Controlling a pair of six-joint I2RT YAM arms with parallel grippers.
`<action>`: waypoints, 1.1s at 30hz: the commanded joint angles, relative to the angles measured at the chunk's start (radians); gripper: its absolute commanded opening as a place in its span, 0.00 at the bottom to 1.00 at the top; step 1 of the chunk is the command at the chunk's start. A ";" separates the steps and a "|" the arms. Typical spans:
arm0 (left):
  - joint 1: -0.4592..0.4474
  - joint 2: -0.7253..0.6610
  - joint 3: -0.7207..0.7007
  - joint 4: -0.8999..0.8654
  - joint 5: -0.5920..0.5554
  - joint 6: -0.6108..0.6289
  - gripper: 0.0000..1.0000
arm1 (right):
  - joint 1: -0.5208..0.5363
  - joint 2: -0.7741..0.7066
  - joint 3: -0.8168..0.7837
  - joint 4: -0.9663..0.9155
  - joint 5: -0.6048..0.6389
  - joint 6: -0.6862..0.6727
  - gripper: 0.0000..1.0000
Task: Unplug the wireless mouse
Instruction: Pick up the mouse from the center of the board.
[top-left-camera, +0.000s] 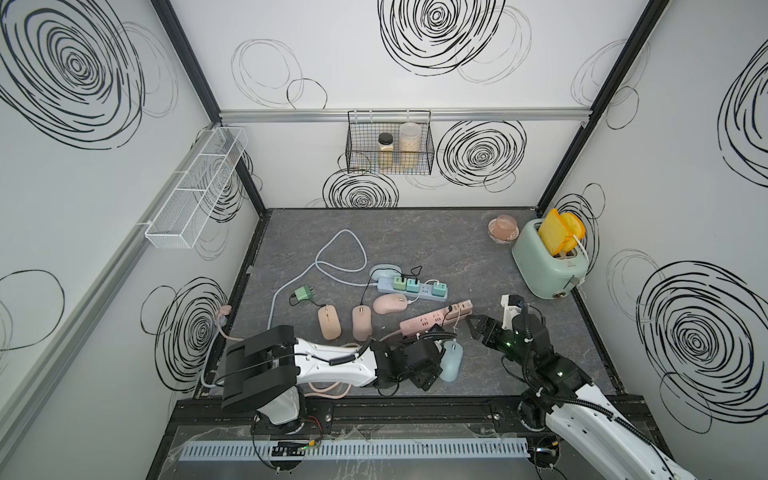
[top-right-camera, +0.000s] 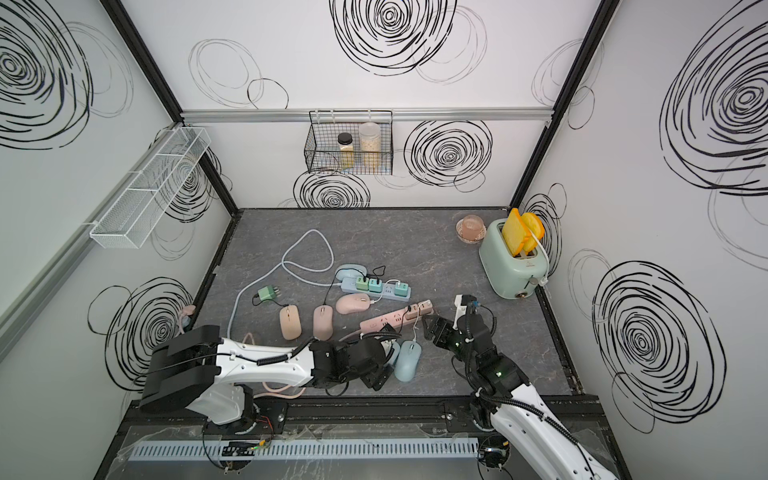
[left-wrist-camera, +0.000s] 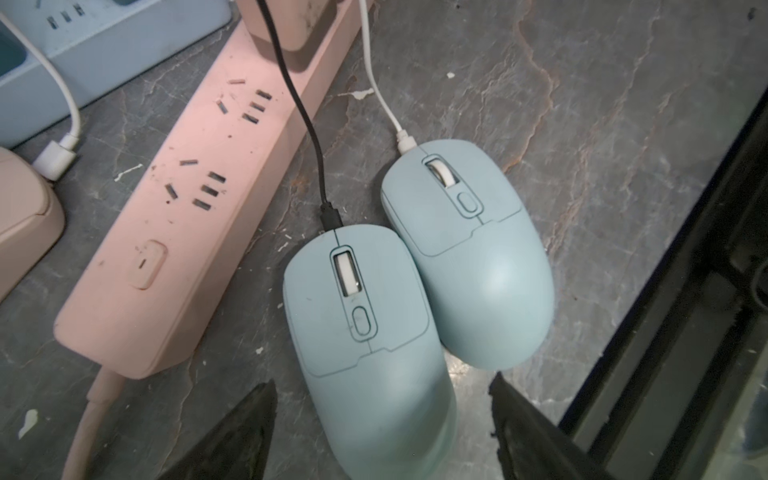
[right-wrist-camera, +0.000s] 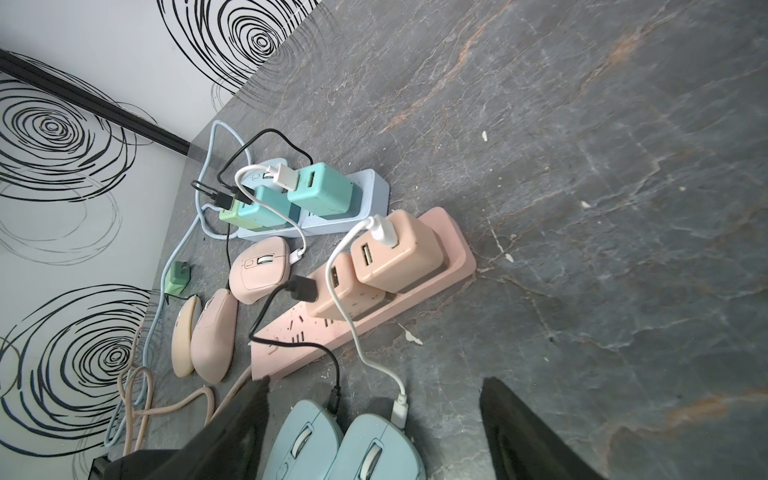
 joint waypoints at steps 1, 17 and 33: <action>-0.015 0.052 0.055 -0.013 -0.057 0.029 0.85 | -0.006 -0.010 -0.005 -0.018 0.001 -0.003 0.83; 0.051 0.116 0.028 0.011 0.012 0.034 0.82 | -0.009 -0.022 -0.013 -0.012 -0.008 0.003 0.83; 0.028 0.185 0.091 -0.019 -0.071 0.125 0.74 | -0.008 -0.023 -0.032 -0.006 -0.015 0.010 0.83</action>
